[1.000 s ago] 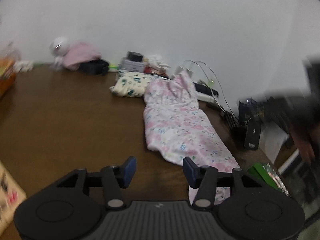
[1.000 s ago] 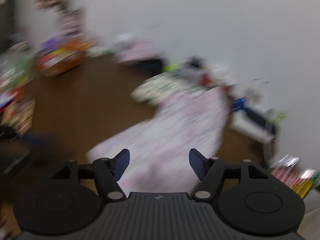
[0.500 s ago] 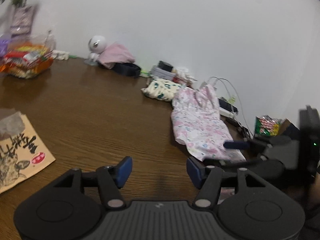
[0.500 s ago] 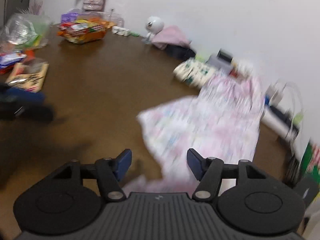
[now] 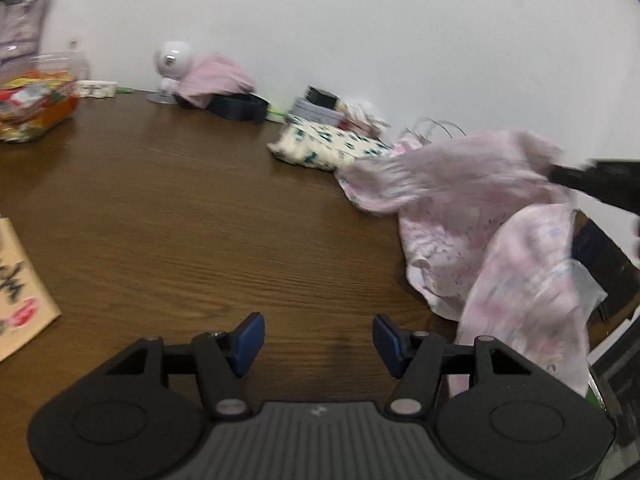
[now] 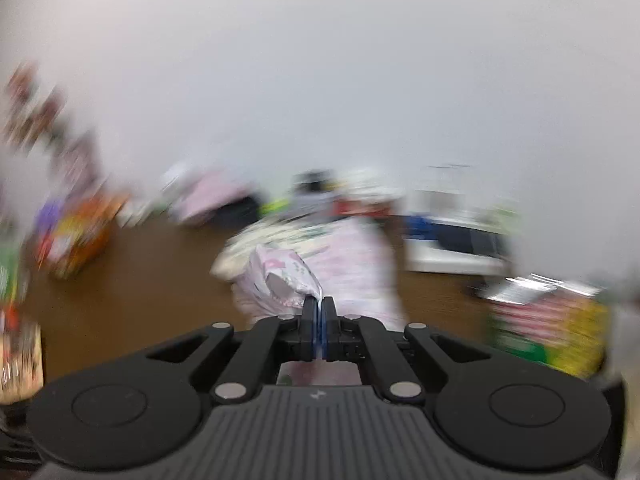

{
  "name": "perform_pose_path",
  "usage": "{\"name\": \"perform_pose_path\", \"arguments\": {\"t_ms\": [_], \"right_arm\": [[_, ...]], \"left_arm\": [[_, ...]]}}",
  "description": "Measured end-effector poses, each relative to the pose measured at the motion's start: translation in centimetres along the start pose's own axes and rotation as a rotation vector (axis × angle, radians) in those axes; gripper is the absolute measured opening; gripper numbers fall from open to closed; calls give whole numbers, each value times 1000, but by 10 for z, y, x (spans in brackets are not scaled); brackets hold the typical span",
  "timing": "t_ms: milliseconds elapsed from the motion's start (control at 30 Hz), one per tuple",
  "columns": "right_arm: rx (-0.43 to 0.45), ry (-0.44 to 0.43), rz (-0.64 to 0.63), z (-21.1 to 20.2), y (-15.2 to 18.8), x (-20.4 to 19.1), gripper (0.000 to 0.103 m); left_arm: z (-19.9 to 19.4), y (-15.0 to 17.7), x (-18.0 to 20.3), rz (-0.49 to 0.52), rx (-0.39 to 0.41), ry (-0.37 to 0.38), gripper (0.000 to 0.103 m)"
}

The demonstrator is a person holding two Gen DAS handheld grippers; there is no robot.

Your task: Fold clothes

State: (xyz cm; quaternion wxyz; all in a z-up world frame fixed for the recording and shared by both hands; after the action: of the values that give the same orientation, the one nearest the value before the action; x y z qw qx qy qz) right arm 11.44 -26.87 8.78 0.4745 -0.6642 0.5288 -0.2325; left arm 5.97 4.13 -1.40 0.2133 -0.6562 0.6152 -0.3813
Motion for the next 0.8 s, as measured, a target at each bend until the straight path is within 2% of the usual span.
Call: {"name": "perform_pose_path", "arguments": {"t_ms": [33, 133, 200, 233, 300, 333, 367, 400, 467, 500, 533, 567, 633, 700, 800], "right_arm": [[-15, 27, 61, -12, 10, 28, 1], [-137, 183, 124, -18, 47, 84, 4], [-199, 248, 141, -24, 71, 101, 8], [-163, 226, 129, -35, 74, 96, 9], [-105, 159, 86, -54, 75, 80, 28], [-93, 106, 42, -59, 72, 67, 47], [-95, 59, -7, -58, 72, 53, 52], [-97, 11, -55, -58, 71, 39, 52], [-102, -54, -145, -45, 64, 18, 52], [-101, -49, -186, -30, 58, 13, 52], [-115, -47, -213, -13, 50, 12, 53], [-132, -48, -239, 4, 42, 10, 54], [-216, -99, -264, 41, 41, 1, 64], [-286, -135, -310, 77, 39, -13, 65], [-342, -165, -454, 121, 41, -56, 68]], "left_arm": [[6, -1, 9, 16, -6, 16, 59], [26, -6, 50, 81, -37, 74, 61], [41, -8, 79, 143, -49, 91, 66], [49, -9, 92, 175, -57, 90, 66], [66, -14, 111, 229, -71, 59, 66], [74, -17, 119, 247, -75, 51, 66], [83, -21, 127, 266, -80, 44, 66], [91, -24, 136, 284, -84, 36, 65], [103, -30, 137, 290, -82, 14, 53], [110, -34, 137, 293, -81, 3, 24], [116, -37, 137, 295, -80, -8, 11], [122, -40, 137, 297, -78, -19, 5], [113, -43, 121, 273, -31, -47, 4], [95, -40, 91, 219, -3, -68, 3], [66, -31, 34, 107, 16, -122, 3]]}}
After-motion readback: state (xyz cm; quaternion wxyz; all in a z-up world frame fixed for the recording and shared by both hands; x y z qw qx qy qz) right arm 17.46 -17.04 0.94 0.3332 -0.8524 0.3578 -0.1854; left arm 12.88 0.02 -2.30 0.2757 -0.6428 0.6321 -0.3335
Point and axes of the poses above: each gripper's, at about its wrist camera, not at the fingertips, and z roughly the way its jaws point, x to its right, y to its underside, the point moved 7 cm from there along z, roughly the way its jaws point, and after that the axes turned 9 degrees about -y, right-handed, at the moved point
